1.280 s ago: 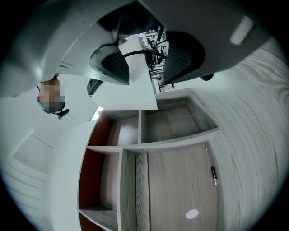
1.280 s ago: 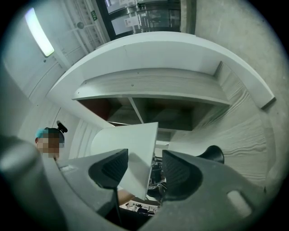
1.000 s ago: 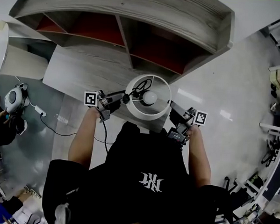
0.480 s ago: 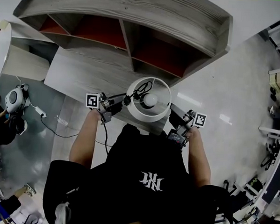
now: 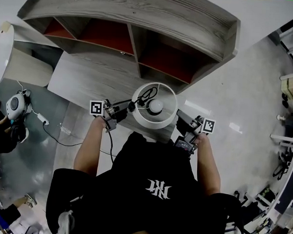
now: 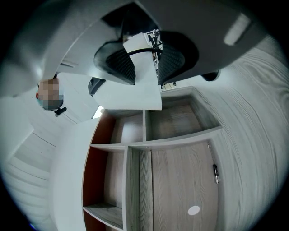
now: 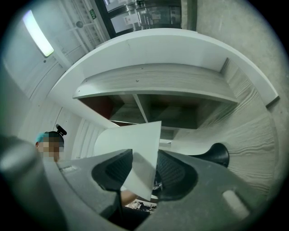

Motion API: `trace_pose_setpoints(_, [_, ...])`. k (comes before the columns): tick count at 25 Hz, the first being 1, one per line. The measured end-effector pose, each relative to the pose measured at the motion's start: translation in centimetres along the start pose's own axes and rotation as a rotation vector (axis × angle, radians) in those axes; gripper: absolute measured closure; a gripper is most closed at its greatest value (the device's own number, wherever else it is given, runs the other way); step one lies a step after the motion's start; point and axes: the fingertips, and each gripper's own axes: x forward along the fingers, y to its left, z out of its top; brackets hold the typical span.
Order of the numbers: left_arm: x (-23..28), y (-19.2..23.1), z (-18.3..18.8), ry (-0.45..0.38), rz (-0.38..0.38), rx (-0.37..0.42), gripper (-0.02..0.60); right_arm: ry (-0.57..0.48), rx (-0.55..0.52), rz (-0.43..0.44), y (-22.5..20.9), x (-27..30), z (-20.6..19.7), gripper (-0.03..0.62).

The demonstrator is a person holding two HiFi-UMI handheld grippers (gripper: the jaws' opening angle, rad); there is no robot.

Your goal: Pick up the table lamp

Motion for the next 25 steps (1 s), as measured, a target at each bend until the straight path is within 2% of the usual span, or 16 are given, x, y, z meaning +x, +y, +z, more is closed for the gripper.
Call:
trace_pose_setpoints(12, [0.2,-3.7,0.5,0.02,-0.021,0.082,0.434,0.032,-0.046,0.028,4.0,1.1,0.5,0.424])
trace_pose_setpoints(18, [0.2,-5.6,1.0,-0.002,-0.044,0.086,0.434,0.039,-0.062,0.04,6.2,1.7,0.7,0.424])
trace_pose_setpoints(22, [0.1,-6.8,1.5,0.006,-0.054,0.165,0.434,0.029,-0.063,0.067,7.9,2.1,1.1,0.424])
trace_pose_setpoints(25, [0.2,-8.0,1.7,0.01,-0.045,0.193,0.434,0.017,-0.061,0.084,9.3,2.4,1.4,0.424])
